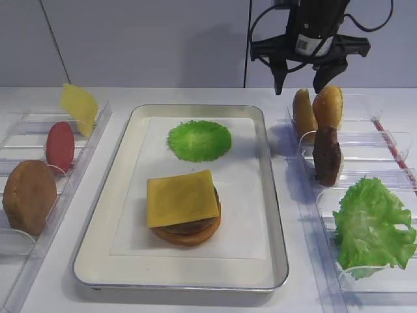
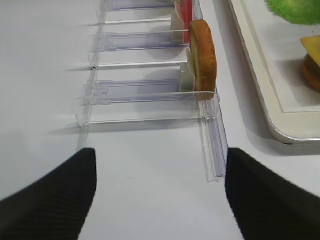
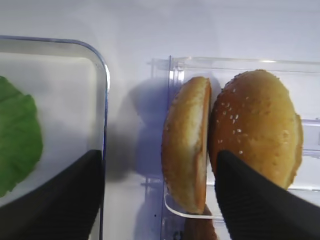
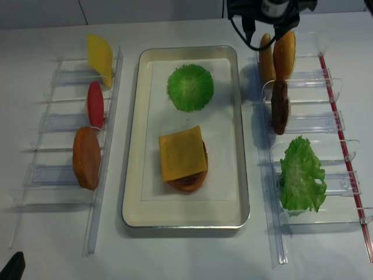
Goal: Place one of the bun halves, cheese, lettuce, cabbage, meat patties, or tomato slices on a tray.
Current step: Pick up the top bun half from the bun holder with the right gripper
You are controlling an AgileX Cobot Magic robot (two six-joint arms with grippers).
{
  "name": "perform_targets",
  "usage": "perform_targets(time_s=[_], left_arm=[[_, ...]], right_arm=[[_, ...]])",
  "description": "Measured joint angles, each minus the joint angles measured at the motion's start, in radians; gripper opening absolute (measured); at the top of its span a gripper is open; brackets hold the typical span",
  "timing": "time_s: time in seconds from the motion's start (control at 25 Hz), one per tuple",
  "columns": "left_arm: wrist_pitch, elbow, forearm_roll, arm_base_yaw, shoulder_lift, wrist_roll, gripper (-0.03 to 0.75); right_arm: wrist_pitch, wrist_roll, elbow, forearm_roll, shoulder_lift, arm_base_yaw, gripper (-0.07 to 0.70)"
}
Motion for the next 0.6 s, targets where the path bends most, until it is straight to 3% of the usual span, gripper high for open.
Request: perform_targets(time_s=[0.32, 0.6], left_arm=[[0.000, 0.000, 0.000, 0.000, 0.000, 0.000, 0.493], [0.000, 0.000, 0.000, 0.000, 0.000, 0.000, 0.493]], right_arm=[[-0.004, 0.009, 0.000, -0.042, 0.054, 0.000, 0.482], [-0.006, 0.013, -0.001, -0.053, 0.068, 0.000, 0.365]])
